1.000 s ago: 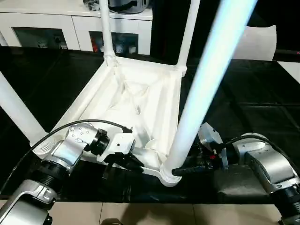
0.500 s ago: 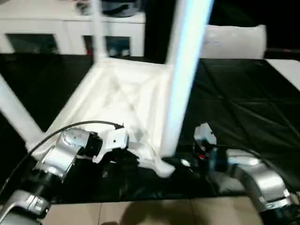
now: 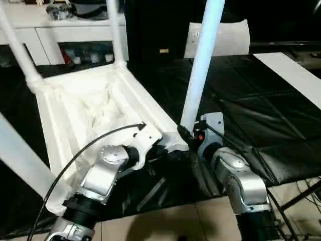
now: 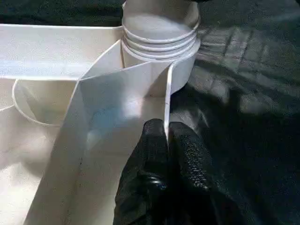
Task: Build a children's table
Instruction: Rotate leg to tighten
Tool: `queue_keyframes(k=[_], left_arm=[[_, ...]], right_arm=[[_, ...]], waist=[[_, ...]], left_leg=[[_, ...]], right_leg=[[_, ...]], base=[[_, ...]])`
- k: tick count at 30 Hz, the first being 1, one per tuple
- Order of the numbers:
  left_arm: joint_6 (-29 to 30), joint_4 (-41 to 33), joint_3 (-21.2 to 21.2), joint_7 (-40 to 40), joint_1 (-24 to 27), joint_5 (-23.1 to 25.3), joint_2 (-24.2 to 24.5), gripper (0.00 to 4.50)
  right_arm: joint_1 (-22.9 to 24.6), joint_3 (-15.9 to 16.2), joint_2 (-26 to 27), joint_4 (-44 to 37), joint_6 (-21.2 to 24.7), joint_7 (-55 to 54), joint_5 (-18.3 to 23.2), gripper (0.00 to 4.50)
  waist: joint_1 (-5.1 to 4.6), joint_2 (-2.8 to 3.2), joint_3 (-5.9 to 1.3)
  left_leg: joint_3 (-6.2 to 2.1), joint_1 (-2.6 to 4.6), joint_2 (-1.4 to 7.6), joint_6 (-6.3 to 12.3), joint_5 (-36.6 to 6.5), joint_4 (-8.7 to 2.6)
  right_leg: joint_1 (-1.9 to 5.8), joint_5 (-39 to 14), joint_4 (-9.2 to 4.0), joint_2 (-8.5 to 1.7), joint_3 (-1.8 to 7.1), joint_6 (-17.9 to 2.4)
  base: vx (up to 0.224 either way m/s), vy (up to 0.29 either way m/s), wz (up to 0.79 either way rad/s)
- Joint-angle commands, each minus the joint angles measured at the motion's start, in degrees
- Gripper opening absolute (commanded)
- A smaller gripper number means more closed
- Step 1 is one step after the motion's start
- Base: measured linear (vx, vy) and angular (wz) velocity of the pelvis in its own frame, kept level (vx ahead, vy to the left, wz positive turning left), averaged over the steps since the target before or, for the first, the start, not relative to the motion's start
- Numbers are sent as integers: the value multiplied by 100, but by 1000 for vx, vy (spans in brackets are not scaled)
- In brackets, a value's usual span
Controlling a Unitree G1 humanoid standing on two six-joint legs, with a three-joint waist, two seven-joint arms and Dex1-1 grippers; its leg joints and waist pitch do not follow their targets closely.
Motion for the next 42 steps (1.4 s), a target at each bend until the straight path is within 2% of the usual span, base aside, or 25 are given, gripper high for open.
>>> queue_keyframes(k=[1, 2, 3, 4, 5, 6, 8, 9, 10, 11, 12, 14, 17, 18, 20, 22, 25, 28, 30, 32, 35, 38, 39, 40, 42], left_arm=[[-110, -84, -118, 244, -347, -58, -207, 0], [-133, -70, -116, 186, -355, -49, -146, 0], [-208, -57, -125, 39, -347, -71, -36, 0], [-238, -58, -134, -33, -338, -89, 24, 0], [-399, -19, -148, -258, -299, -115, 223, 0], [-441, -7, -152, -315, -290, -123, 277, 0], [-742, 80, -174, -635, -234, -144, 570, 0], [-859, 103, -183, -770, -213, -164, 665, 0], [-888, 113, -182, -816, -207, -175, 696, 0], [-972, 141, -177, -955, -190, -209, 788, 0], [-1140, 179, -189, -1140, -176, -242, 900, 0], [-1291, 244, -253, -1424, -169, -251, 1141, 0], [-1758, 404, -378, -1911, -202, -331, 1459, 0], [-1822, 425, -389, -1981, -208, -352, 1487, 0], [-2196, 586, -457, -2576, -257, -563, 1671, 0], [-2303, 648, -526, -2854, -285, -617, 1733, 0], [-2461, 745, -652, -3212, -347, -651, 1804, 0], [-2660, 882, -784, -3552, -479, -689, 1857, 0], [-2696, 955, -870, -3779, -582, -729, 1893, 0], [-2808, 1058, -930, -4065, -669, -788, 1902, 0], [-2885, 1110, -988, -4235, -722, -764, 1908, 0], [-3031, 1176, -1108, -4398, -799, -702, 1920, 0], [-3051, 1194, -1124, -4409, -813, -697, 1921, 0], [-3078, 1227, -1139, -4426, -832, -700, 1921, 0], [-3135, 1293, -1160, -4450, -867, -678, 1926, 0]], right_arm=[[71, 423, 376, 81, 100, 233, 301, 264], [78, 355, 369, 53, 21, 243, 291, 268], [93, 348, 272, -17, -70, 355, 268, 273], [96, 369, 204, -54, -124, 408, 254, 285], [165, 372, 13, -186, -277, 629, 301, 297], [184, 368, -35, -220, -321, 689, 312, 297], [294, 366, -365, -373, -508, 1020, 322, 316], [337, 382, -500, -420, -568, 1166, 326, 321], [352, 379, -552, -427, -599, 1222, 327, 321], [394, 367, -707, -445, -692, 1386, 329, 342], [438, 337, -885, -469, -774, 1635, 368, 352], [499, 254, -1203, -513, -890, 2103, 480, 359], [524, 160, -1665, -553, -958, 2753, 674, 388], [524, 159, -1723, -557, -953, 2824, 701, 398], [516, 187, -2235, -604, -935, 3508, 954, 416], [489, 227, -2431, -626, -895, 3853, 1067, 416], [417, 327, -2665, -615, -830, 4320, 1183, 416], [315, 509, -2877, -551, -871, 4861, 1244, 416], [233, 667, -3004, -490, -929, 5170, 1246, 416], [143, 805, -3102, -415, -965, 5409, 1278, 391], [62, 879, -3111, -330, -961, 5562, 1279, 373], [-153, 1071, -3083, -43, -1031, 5812, 1191, 352], [-199, 1100, -3078, 11, -1040, 5862, 1184, 344], [-240, 1121, -3079, 58, -1046, 5915, 1188, 344], [-373, 1199, -3113, 192, -1082, 6075, 1163, 329]], waist=[[13, -12, -236], [33, 1, -248], [40, 25, -244], [58, 27, -268], [73, 12, -300], [105, 36, -349], [121, 7, -360], [137, -11, -358], [159, -31, -351], [171, -84, -378], [245, -91, -414], [312, -76, -399], [363, -91, -395], [389, -81, -387], [427, -111, -384], [452, -85, -374], [495, -112, -364], [582, -115, -392], [597, -120, -399], [637, -116, -398], [696, -144, -409], [708, -134, -409], [708, -156, -403], [716, -150, -394], [717, -210, -389]], left_leg=[[-63, -32, -9, 81, -2398, -378], [-71, -77, 38, 92, -2198, -424], [-68, -63, 58, 94, -2206, -439], [-59, -47, 83, 99, -2151, -453], [-68, -122, 115, 124, -1941, -490], [-63, -170, 162, 151, -1573, -499], [-19, -211, 173, 196, -1132, -484], [-6, -200, 164, 237, -1121, -468], [60, -139, 132, 268, -1261, -431], [60, -248, 90, 319, -1000, -418], [85, -240, 87, 405, -642, -379], [113, -246, 95, 516, -400, -358], [127, -226, 127, 534, -471, -363], [125, -206, 129, 517, -556, -370], [131, -197, 133, 501, -614, -371], [142, -172, 144, 489, -669, -377], [154, -139, 158, 426, -852, -390], [165, -105, 178, 413, -769, -381], [171, -107, 183, 417, -688, -376], [178, -112, 187, 418, -677, -367], [177, -126, 189, 374, -651, -360], [170, -137, 188, 331, -678, -360], [179, -133, 188, 326, -721, -361], [173, -134, 189, 290, -783, -363], [168, -138, 190, 247, -869, -366]], right_leg=[[136, -4085, -657, -490, 161, 176], [139, -3782, -611, -450, 188, 145], [114, -3645, -594, -429, 199, 104], [99, -3311, -551, -415, 239, -32], [155, -2783, -440, -390, 296, -210], [185, -2106, -319, -383, 361, -420], [165, -1328, -171, -333, 430, -740], [149, -1362, -175, -321, 438, -782], [85, -1607, -197, -324, 495, -848], [178, -1581, -134, -339, 527, -864], [166, -1323, -108, -339, 543, -869], [136, -1009, -41, -323, 565, -940], [143, -1112, -36, -313, 553, -963], [142, -1272, -52, -307, 548, -922], [146, -1445, -64, -307, 551, -849], [114, -1486, -67, -304, 556, -868], [97, -1738, -102, -315, 548, -847], [89, -1596, -61, -317, 559, -925], [89, -1379, -20, -313, 567, -1003], [95, -1372, -16, -331, 574, -1037], [104, -1397, 0, -339, 570, -1011], [103, -1504, -5, -345, 559, -1001], [97, -1547, -19, -339, 562, -989], [96, -1664, -26, -345, 563, -957], [97, -1873, -39, -348, 561, -868]], base=[[64, -14, -1], [0, 0, 0], [0, 0, 0], [0, 0, 0], [0, 0, 0], [0, 0, 0], [0, 0, 0], [64, -30, 8], [64, -30, 8], [61, -50, 3], [37, -51, -3], [18, -26, -1], [0, 0, 0], [0, 0, 0], [0, 0, 0], [0, 0, 0], [0, 0, 0], [0, 0, 0], [0, 0, 0], [0, 0, 0], [0, 0, 0], [0, 0, 0], [0, 0, 0], [0, 0, 0], [0, 0, 0]])
